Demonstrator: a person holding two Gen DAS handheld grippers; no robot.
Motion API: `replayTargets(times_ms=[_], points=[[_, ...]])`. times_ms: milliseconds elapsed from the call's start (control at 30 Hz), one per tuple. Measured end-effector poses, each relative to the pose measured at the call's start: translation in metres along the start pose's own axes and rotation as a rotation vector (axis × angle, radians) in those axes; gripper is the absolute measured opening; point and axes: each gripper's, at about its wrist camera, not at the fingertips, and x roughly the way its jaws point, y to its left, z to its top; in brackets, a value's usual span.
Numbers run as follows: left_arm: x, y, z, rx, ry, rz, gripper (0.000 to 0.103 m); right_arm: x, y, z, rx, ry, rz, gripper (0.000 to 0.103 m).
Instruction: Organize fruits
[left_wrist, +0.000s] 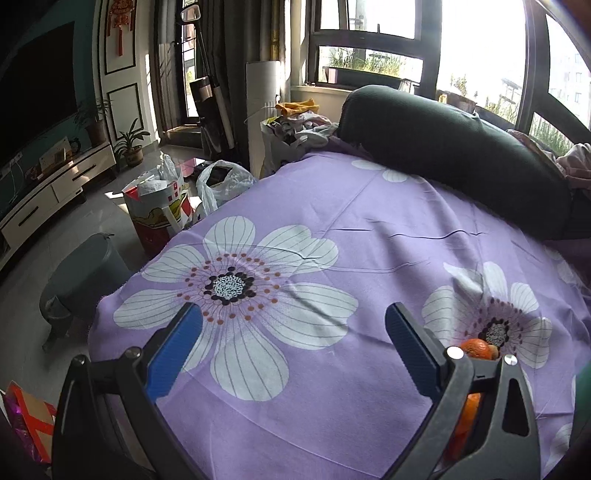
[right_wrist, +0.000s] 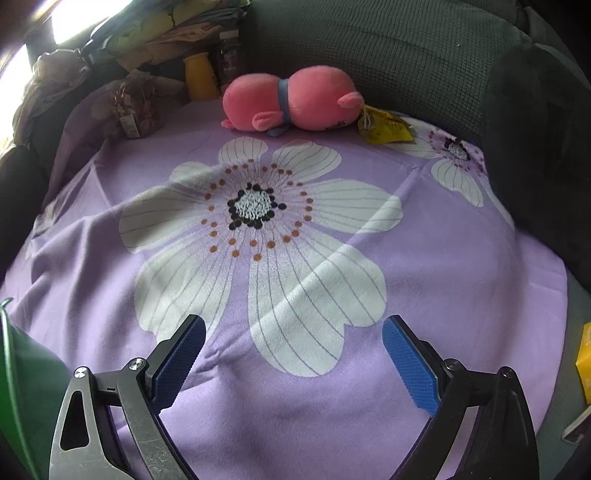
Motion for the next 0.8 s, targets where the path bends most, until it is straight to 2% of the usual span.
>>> replayTargets(times_ms=[133,233,333,433,600,800], points=[[-0.030,-0.022,0.004,0.059,-0.019,-0.153,0.100,-0.090,0.008,-0.008,-0.006,-0.245,0.143,0.094],[-0.052,-0.042,-0.004,0.120,-0.010,-0.255,0.100,-0.137,0.034,-0.018,-0.086,-0.331,0.236,0.094],[-0.068,-0.057,-0.016,0.161,0.004,-0.346,0.100,-0.165,0.076,-0.037,-0.233,-0.355,0.299,0.094],[-0.077,-0.073,-0.023,0.207,0.022,-0.402,0.099,-0.185,0.118,-0.066,-0.391,-0.370,0.344,0.094],[-0.077,-0.085,-0.032,0.266,0.042,-0.420,0.099,-0.197,0.163,-0.107,-0.561,-0.281,0.499,0.094],[-0.066,-0.078,-0.028,0.264,0.070,-0.399,0.098,-0.213,0.197,-0.149,-0.665,-0.244,0.571,0.094]])
